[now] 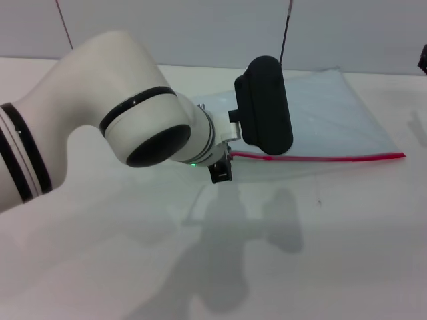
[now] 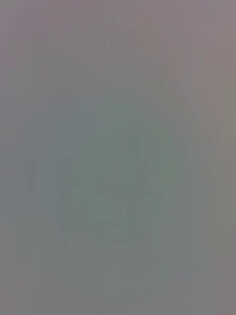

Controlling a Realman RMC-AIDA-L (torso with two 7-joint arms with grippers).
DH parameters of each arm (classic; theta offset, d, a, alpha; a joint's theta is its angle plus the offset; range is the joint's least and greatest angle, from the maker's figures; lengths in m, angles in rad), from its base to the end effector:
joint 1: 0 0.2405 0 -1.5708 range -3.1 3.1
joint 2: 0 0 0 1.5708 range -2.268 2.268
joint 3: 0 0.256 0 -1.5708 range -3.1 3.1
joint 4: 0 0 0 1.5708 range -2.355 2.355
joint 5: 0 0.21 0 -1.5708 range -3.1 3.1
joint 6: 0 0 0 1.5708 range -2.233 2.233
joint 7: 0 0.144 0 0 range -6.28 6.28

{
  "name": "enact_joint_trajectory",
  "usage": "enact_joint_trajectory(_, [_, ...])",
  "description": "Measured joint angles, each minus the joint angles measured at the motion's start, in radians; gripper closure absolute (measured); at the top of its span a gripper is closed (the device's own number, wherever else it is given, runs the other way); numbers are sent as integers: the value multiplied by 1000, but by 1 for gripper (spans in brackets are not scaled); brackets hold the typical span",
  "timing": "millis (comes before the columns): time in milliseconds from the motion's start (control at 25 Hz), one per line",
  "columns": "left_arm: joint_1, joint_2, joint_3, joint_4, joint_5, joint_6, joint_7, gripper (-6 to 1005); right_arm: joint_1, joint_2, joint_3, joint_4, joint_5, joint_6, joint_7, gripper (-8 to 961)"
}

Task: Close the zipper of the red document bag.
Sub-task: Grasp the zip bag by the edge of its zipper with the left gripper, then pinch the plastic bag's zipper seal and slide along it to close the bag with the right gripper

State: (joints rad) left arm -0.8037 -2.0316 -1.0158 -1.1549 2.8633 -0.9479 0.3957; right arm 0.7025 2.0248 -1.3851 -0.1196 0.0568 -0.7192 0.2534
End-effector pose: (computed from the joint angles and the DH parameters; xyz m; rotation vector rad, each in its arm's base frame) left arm -0.1276 0.3817 -0.1018 -2.4480 0.1021 0.6805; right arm 0.3114 0.4323 0.0212 -1.5979 0.6784 0.5208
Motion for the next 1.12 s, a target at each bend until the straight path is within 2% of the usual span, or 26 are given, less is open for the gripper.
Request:
enact_joint_trajectory(680, [35, 3, -70, -132, 7, -16, -41, 944, -3, 0, -2, -12, -3, -13, 22, 75])
enact_joint_trajectory(880, [66, 8, -102, -171, 7, -21, -41, 943, -24, 3, -22, -74, -16, -14, 48, 76])
enact_joint_trajectory(1120, [105, 12, -142, -238, 8, -11, -27, 943, -84, -9, -65, -209, -139, -14, 239, 76])
